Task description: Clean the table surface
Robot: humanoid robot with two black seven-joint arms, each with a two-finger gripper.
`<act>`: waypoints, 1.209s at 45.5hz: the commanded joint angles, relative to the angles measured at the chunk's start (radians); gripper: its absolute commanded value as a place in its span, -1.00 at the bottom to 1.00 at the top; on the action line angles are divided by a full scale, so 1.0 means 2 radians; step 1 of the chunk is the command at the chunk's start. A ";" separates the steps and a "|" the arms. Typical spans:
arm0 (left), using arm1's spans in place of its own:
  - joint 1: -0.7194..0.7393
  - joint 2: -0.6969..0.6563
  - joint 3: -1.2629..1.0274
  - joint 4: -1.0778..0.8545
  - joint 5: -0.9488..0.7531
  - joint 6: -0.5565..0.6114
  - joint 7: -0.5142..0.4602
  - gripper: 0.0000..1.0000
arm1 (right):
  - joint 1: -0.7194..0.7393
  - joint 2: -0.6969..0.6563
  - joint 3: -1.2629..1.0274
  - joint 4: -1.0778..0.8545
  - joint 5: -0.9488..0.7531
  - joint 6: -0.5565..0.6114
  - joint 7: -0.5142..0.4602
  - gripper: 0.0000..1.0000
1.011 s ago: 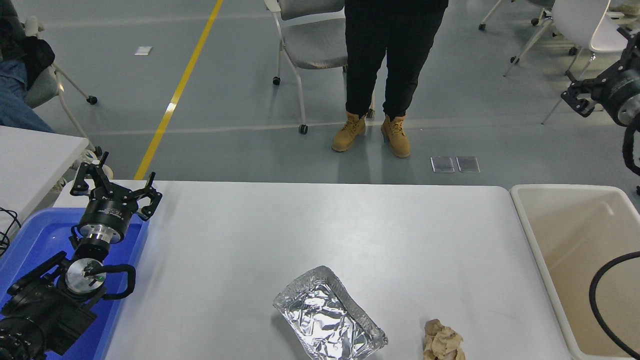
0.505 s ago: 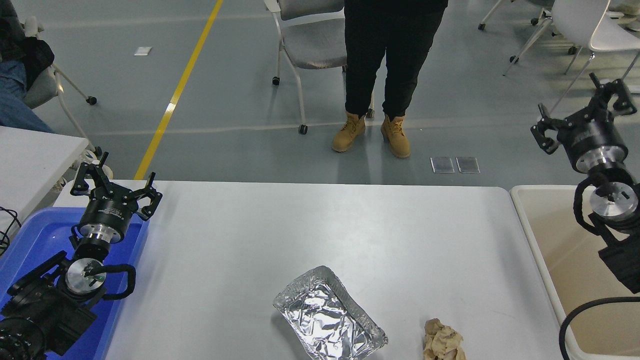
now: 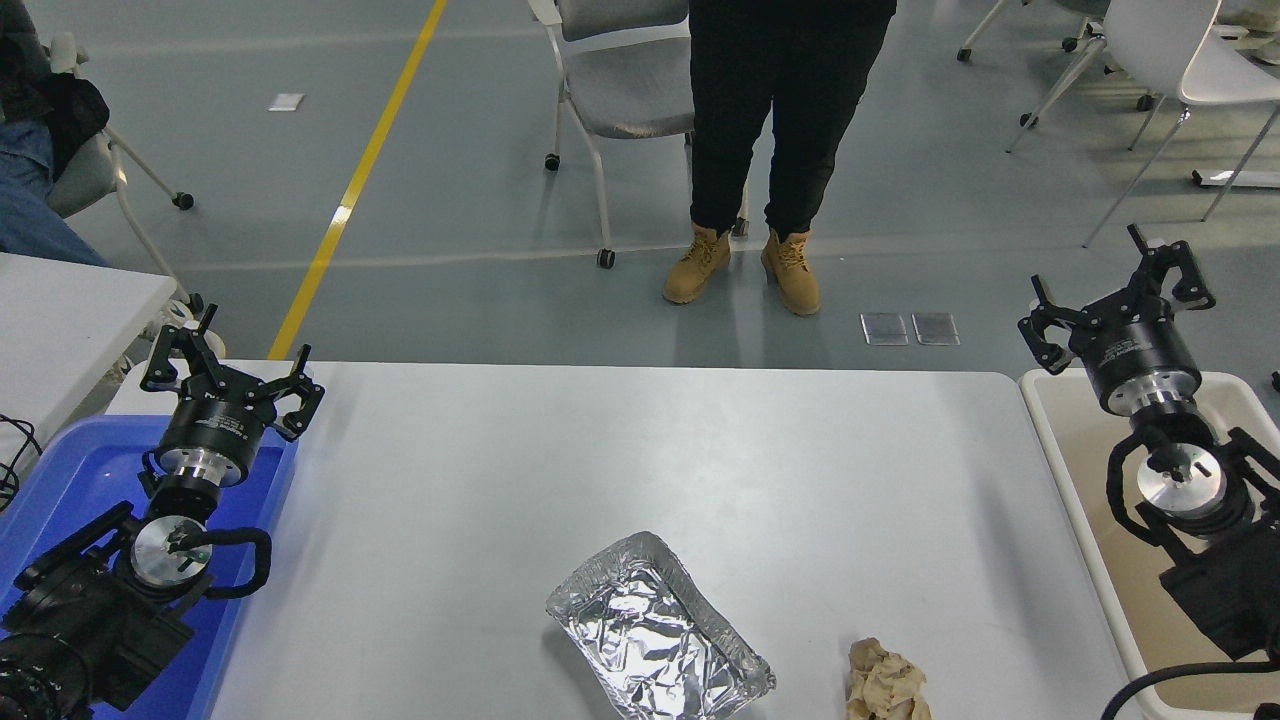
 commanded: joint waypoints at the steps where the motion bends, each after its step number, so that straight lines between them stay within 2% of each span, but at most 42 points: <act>1: 0.000 0.000 0.000 0.000 0.000 0.000 0.000 1.00 | -0.005 -0.001 -0.001 0.000 -0.001 0.003 0.002 0.96; 12: 0.000 0.000 0.000 0.000 0.000 0.000 0.000 1.00 | 0.021 -0.026 -0.037 -0.008 -0.002 -0.001 0.001 0.96; 23: 0.000 0.000 0.000 0.000 0.000 0.000 0.000 1.00 | 0.117 -0.103 -0.216 -0.046 -0.001 -0.001 0.001 0.96; 38: 0.000 0.000 0.000 0.000 0.000 0.000 0.000 1.00 | 0.232 -0.148 -0.397 -0.053 -0.006 0.002 0.001 0.96; 55: 0.000 0.000 0.000 0.000 0.000 0.000 0.000 1.00 | 0.338 -0.135 -0.561 -0.046 -0.128 0.004 0.001 0.96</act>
